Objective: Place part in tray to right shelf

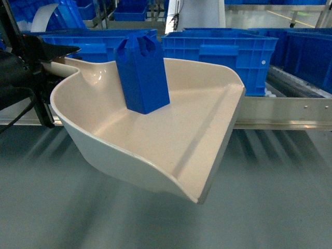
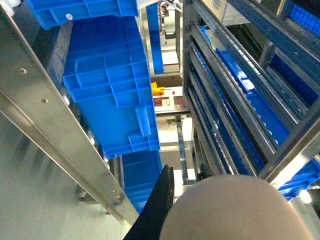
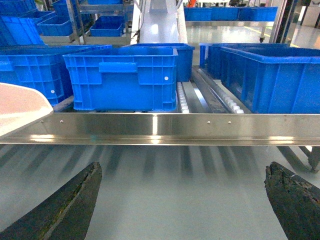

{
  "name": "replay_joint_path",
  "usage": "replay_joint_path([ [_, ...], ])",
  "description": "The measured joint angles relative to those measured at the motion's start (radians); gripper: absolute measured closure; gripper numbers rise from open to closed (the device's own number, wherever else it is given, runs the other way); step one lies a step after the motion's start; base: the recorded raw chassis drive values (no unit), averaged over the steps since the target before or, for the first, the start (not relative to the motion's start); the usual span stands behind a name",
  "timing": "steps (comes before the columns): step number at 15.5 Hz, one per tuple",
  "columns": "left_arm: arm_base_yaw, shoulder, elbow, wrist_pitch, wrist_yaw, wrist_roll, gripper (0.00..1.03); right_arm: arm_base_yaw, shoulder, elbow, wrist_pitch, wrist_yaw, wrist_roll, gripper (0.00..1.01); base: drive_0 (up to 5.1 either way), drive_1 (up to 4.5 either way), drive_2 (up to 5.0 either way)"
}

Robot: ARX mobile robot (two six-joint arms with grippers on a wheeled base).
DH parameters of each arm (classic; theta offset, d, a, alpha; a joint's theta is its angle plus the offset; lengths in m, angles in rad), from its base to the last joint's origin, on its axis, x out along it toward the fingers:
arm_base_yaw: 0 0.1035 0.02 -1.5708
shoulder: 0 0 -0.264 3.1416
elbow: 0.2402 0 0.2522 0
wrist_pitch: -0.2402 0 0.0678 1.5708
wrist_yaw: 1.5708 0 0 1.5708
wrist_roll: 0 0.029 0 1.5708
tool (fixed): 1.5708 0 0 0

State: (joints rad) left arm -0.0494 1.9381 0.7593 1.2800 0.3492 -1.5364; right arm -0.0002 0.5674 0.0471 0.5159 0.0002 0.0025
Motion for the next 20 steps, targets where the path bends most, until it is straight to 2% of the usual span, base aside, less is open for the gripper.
replay_joint_path([
  [20, 0.007, 0.0, 0.003, 0.0, -0.005, -0.001, 0.91, 0.0, 0.0, 0.0, 0.0, -0.001, 0.0, 0.03, 3.0, 1.76, -5.0],
])
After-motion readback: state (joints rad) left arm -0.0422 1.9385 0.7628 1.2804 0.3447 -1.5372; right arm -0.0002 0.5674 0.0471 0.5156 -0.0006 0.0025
